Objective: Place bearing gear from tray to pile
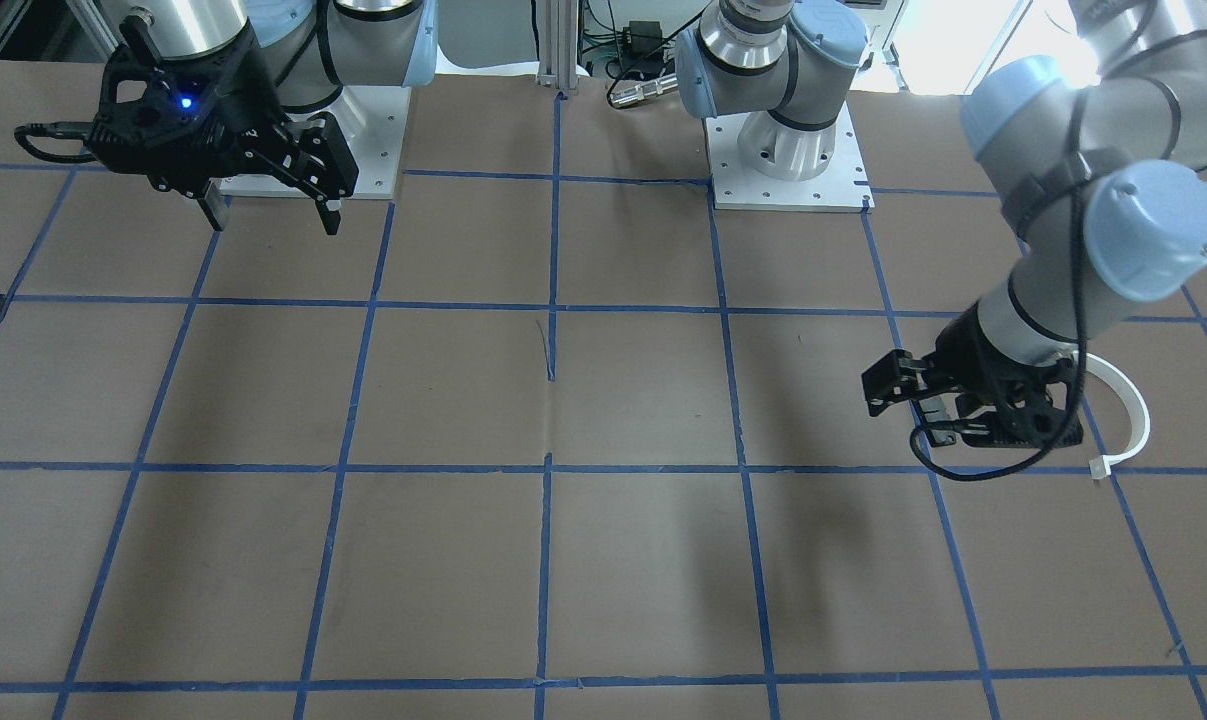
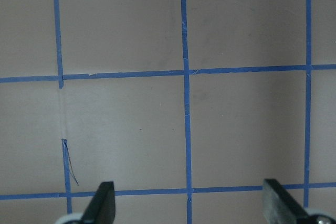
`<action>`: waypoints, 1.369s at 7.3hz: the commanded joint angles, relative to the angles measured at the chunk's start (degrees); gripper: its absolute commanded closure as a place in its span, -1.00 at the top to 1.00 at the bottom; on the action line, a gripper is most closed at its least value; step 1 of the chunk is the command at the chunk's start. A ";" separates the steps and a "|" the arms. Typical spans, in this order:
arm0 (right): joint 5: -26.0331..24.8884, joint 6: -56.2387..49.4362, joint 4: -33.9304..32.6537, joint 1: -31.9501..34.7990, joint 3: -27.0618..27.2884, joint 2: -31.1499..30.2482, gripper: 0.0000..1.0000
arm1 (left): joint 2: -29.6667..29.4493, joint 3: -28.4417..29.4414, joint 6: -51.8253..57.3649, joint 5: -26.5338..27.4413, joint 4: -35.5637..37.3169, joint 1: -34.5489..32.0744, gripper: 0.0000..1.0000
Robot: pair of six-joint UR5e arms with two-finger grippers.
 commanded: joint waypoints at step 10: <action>-0.55 0.69 0.04 0.37 0.35 -0.90 1.00 | 10.28 7.90 -11.39 -0.16 -13.03 -10.00 1.00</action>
